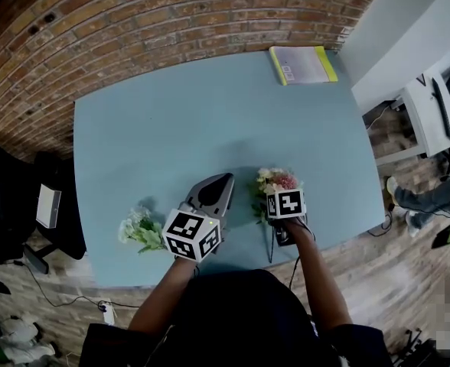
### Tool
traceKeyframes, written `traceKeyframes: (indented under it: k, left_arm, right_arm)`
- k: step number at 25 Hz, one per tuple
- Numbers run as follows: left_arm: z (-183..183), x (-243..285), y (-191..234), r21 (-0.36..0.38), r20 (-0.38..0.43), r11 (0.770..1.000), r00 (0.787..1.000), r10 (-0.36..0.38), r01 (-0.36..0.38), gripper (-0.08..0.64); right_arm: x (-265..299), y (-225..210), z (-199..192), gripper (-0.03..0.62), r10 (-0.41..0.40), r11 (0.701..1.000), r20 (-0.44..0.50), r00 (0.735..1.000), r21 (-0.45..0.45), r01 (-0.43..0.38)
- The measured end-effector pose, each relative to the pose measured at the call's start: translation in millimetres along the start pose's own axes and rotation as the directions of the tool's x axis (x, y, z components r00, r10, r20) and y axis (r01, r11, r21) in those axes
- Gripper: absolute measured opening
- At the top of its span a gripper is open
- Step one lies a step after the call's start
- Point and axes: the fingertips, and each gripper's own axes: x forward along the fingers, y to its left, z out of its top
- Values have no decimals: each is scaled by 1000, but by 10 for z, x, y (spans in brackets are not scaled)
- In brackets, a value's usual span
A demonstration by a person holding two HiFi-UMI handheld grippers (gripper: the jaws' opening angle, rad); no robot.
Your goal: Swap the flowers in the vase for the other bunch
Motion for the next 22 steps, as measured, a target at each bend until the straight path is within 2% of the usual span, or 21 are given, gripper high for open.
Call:
traceKeyframes:
  k: [14, 22]
  left_arm:
    - [-9, -13, 17, -3, 1, 1000, 1000, 9, -9, 5]
    - [-1, -37, 2, 3, 7, 1000, 1000, 12, -12, 5]
  right_arm:
    - [56, -10, -26, 462, 7, 1000, -35, 999, 14, -7]
    - [14, -28, -21, 459, 0, 1000, -30, 1000, -25, 0]
